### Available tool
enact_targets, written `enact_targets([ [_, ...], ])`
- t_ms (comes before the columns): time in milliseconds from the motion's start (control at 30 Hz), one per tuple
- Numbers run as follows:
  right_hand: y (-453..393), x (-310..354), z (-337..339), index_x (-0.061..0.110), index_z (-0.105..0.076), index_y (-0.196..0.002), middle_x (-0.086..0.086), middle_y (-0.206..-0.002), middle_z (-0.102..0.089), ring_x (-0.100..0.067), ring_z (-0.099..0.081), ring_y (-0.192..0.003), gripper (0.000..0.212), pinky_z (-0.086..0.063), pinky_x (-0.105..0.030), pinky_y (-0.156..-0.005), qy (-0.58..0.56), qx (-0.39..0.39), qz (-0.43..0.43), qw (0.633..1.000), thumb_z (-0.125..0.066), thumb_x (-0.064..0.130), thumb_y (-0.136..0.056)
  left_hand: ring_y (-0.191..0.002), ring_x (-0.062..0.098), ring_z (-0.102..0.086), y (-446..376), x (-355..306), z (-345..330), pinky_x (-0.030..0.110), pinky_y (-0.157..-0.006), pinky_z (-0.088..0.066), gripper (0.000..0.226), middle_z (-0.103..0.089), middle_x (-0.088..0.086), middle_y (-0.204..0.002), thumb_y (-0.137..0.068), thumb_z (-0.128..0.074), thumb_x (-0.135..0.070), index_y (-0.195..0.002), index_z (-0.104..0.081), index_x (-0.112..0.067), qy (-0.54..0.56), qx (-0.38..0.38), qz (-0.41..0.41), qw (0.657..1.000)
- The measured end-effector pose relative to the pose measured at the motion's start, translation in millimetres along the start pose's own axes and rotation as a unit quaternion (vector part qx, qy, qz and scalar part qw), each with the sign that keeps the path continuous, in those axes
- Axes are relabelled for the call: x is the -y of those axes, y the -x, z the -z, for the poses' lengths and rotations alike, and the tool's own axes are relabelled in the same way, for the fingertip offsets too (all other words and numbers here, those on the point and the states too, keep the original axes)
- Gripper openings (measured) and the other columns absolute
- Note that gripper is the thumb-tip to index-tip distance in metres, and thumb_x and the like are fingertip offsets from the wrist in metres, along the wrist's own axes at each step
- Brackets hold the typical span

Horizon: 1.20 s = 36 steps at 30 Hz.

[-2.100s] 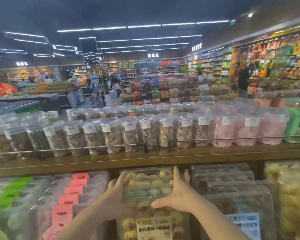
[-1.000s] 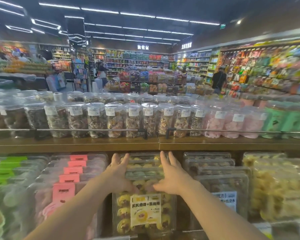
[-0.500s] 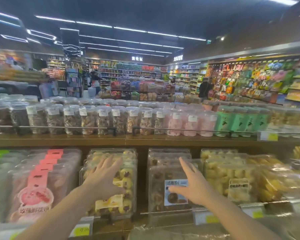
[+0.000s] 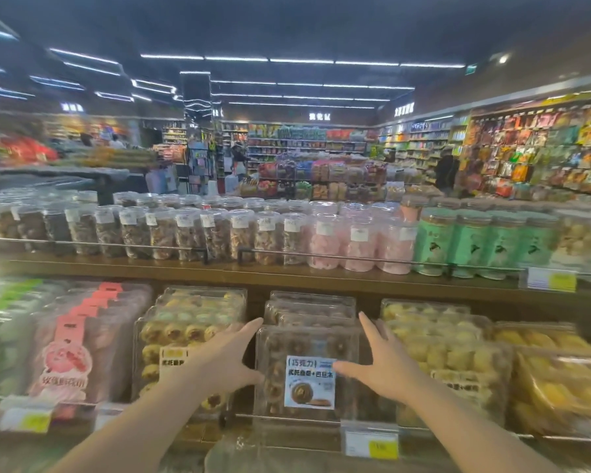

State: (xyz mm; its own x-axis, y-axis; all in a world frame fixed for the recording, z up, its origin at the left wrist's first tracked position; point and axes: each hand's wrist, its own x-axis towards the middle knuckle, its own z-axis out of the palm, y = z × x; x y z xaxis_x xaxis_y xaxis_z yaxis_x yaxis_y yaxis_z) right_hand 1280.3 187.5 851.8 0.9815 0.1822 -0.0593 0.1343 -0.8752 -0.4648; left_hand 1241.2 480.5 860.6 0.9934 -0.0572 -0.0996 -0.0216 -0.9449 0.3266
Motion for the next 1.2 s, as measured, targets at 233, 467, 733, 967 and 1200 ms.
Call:
enact_targets([
  [233, -40, -1, 0, 0.044, 0.002, -0.159, 0.005, -0.169, 0.008, -0.024, -0.006, -0.156, 0.118, -0.022, -0.049, -0.122, -0.022, 0.008, 0.008, 1.0, -0.062, 0.085, -0.069, -0.142, 0.024, -0.043, -45, -12, 5, 0.044, -0.11, -0.045, 0.115, -0.023, -0.003, -0.166, -0.079, -0.081, -0.055, -0.162, -0.002, -0.039, -0.005, 0.012, -0.004, 1.0],
  [467, -82, 2, -11, 0.034, -0.001, -0.161, -0.004, -0.17, -0.001, -0.029, -0.009, -0.155, 0.132, -0.018, -0.048, -0.123, 0.049, -0.057, -0.04, 0.996, -0.046, 0.101, -0.057, -0.155, 0.032, -0.017, -97, -5, -10, 0.046, -0.12, -0.027, 0.137, 0.006, 0.003, -0.17, -0.066, -0.093, -0.048, -0.158, 0.009, -0.048, 0.12, 0.044, 0.006, 0.992],
  [733, -94, 23, -26, 0.03, 0.008, -0.16, -0.009, -0.17, 0.003, -0.031, -0.013, -0.154, 0.14, -0.022, -0.045, -0.121, 0.051, -0.062, -0.047, 0.996, -0.05, 0.101, -0.054, -0.151, 0.024, -0.024, -128, 11, -26, 0.046, -0.12, -0.032, 0.155, -0.015, -0.001, -0.167, -0.054, -0.099, -0.04, -0.154, 0.019, -0.053, 0.19, 0.059, -0.008, 0.98],
  [967, -113, 10, -32, 0.041, 0.017, -0.157, 0.005, -0.164, 0.031, -0.025, 0.006, -0.156, 0.145, -0.021, -0.048, -0.124, -0.017, 0.015, -0.014, 1.0, -0.072, 0.088, -0.052, -0.157, 0.032, -0.005, -137, 8, -19, 0.053, -0.125, -0.021, 0.157, 0.016, -0.001, -0.169, -0.055, -0.099, -0.043, -0.154, 0.022, -0.049, 0.123, 0.091, -0.013, 0.988],
  [1200, -129, 4, -37, 0.032, 0.024, -0.156, 0.006, -0.158, 0.041, -0.023, 0.006, -0.156, 0.155, -0.022, -0.041, -0.123, -0.039, 0.049, 0.005, 0.998, -0.08, 0.08, -0.052, -0.156, 0.031, -0.01, -149, 9, -23, 0.047, -0.124, -0.026, 0.155, 0.029, -0.01, -0.164, -0.063, -0.096, -0.042, -0.151, 0.032, -0.044, 0.081, 0.101, -0.015, 0.992],
])
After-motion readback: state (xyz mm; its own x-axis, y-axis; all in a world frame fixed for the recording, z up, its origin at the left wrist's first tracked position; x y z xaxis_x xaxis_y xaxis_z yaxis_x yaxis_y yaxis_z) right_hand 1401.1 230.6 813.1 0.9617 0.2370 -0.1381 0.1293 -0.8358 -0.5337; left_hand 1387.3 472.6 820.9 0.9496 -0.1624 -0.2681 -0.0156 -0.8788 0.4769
